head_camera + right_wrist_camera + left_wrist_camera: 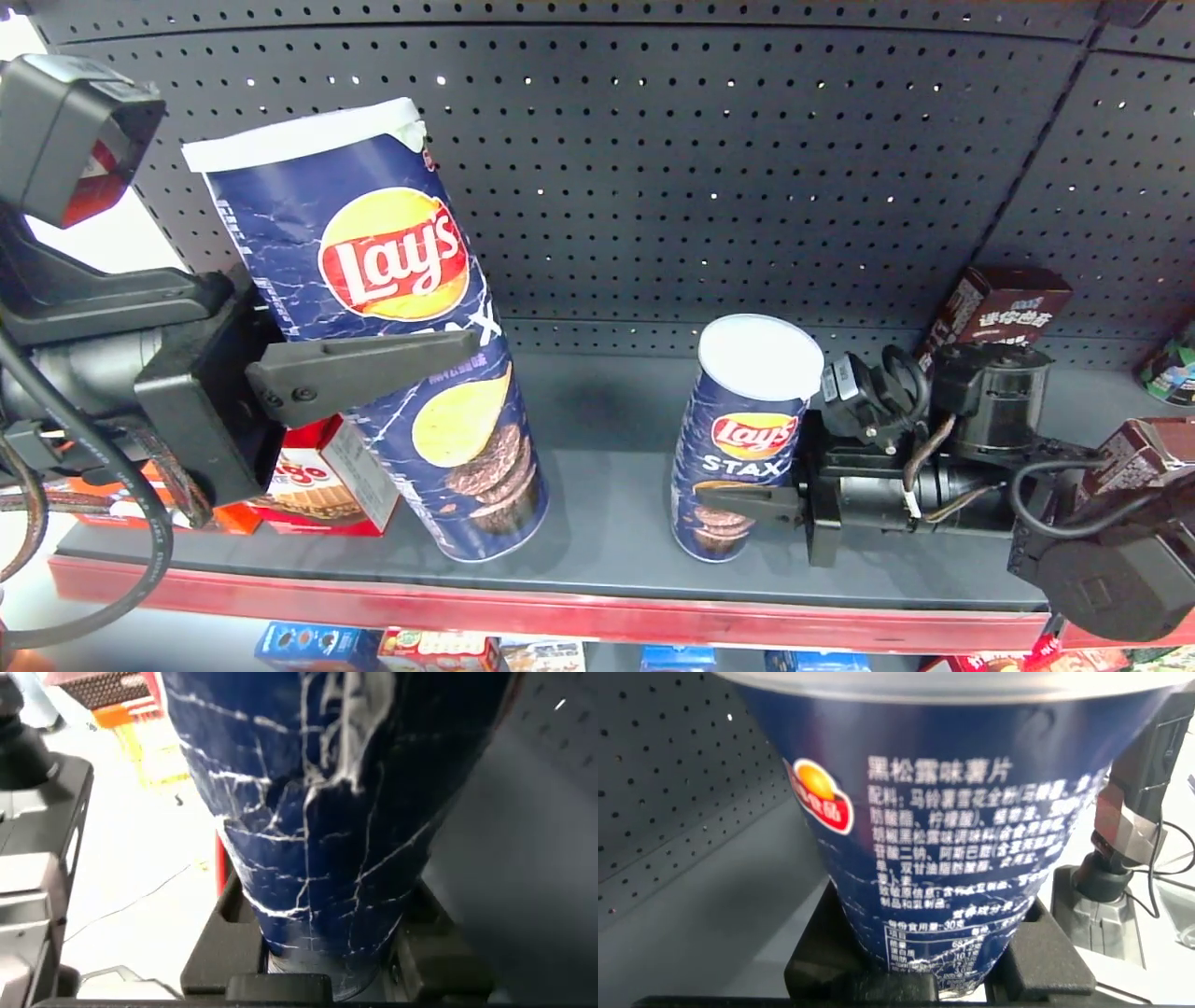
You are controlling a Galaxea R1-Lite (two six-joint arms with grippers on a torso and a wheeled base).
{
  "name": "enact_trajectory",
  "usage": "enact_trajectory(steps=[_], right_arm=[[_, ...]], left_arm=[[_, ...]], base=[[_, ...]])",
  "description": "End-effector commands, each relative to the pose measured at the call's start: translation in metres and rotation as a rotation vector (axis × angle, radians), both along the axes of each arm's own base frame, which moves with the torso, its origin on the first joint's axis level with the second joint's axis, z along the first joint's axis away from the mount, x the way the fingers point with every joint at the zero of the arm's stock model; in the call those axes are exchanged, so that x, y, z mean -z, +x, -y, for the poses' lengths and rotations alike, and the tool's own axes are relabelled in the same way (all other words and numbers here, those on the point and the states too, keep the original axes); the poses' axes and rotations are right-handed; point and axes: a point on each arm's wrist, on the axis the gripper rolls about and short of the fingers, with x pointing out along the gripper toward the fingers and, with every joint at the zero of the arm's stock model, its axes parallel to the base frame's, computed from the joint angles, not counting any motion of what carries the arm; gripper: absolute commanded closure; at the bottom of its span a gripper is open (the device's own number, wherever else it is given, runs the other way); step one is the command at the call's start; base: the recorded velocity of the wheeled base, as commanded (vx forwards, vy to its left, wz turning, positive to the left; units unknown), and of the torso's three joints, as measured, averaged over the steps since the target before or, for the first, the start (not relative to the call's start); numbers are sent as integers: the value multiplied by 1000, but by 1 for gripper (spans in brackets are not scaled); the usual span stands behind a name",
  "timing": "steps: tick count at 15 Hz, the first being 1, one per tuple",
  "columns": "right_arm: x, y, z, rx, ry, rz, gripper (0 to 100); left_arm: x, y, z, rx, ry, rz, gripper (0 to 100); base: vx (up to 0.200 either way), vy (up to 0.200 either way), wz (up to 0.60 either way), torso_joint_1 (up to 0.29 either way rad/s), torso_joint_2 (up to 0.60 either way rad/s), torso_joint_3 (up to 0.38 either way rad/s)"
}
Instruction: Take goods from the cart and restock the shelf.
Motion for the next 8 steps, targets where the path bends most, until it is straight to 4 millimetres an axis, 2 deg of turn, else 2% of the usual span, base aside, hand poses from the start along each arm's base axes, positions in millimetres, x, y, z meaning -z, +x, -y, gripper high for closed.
enact_trajectory(steps=[1, 8], right_arm=[[14, -4, 1, -3, -20, -36, 100], [20, 6, -2, 3, -20, -38, 100]], left_arm=[[2, 0, 0, 0, 3, -8, 100], [3, -2, -1, -1, -3, -23, 100]], base=[[0, 0, 0, 0, 0, 0], [0, 0, 0, 0, 0, 0]])
